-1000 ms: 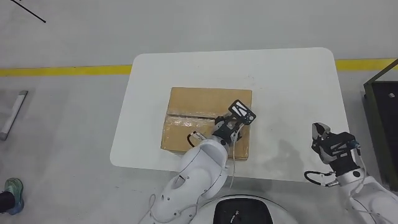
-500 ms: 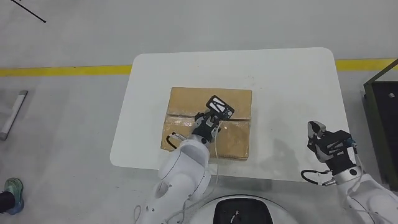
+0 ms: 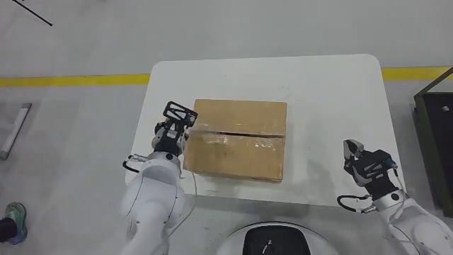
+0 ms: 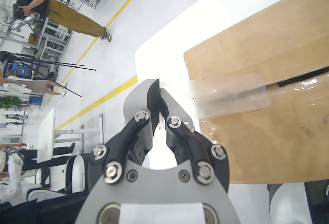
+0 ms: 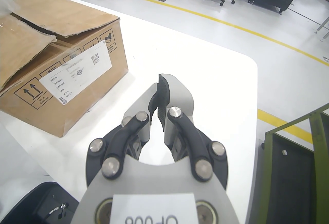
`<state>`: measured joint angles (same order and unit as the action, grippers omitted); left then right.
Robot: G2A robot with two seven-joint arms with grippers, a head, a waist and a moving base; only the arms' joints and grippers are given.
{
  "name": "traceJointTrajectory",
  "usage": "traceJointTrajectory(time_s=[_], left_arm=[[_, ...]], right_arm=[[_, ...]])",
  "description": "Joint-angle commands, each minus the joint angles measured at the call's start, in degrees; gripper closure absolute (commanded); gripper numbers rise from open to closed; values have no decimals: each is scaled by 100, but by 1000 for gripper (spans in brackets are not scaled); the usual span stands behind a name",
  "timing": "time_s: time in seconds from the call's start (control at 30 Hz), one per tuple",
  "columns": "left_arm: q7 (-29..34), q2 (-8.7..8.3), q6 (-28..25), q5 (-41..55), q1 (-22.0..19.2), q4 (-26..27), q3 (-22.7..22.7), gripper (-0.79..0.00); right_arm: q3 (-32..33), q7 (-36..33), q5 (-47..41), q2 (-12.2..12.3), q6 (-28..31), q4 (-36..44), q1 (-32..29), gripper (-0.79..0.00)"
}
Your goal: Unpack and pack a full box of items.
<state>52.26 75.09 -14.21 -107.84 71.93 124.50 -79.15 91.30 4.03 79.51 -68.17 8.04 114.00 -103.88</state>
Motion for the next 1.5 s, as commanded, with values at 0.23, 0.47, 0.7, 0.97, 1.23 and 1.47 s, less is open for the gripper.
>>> traceJointTrajectory(time_s=[0.23,0.47,0.7,0.97,1.23,1.47], left_arm=[[-105,-52,114,53,55,-112,-976,0],[-209,-96,108,-111,-33,-418,-1503,0],[-335,-132,-9,-122,-198,-783,-1783,0],[-371,-168,-29,-258,-419,-1232,-1947,0],[-286,-191,9,-255,-477,-1448,-2096,-785],[-275,-209,59,-264,-386,-1393,-2244,-785]], right_arm=[[3,-37,24,-10,-10,-20,-2,0],[10,-75,36,-16,-9,-34,20,0],[55,-72,18,-21,-11,-72,18,0],[81,-87,26,-29,-31,-54,13,0],[79,-151,64,-36,-18,-36,32,0],[75,-181,66,-42,-6,-35,48,0]])
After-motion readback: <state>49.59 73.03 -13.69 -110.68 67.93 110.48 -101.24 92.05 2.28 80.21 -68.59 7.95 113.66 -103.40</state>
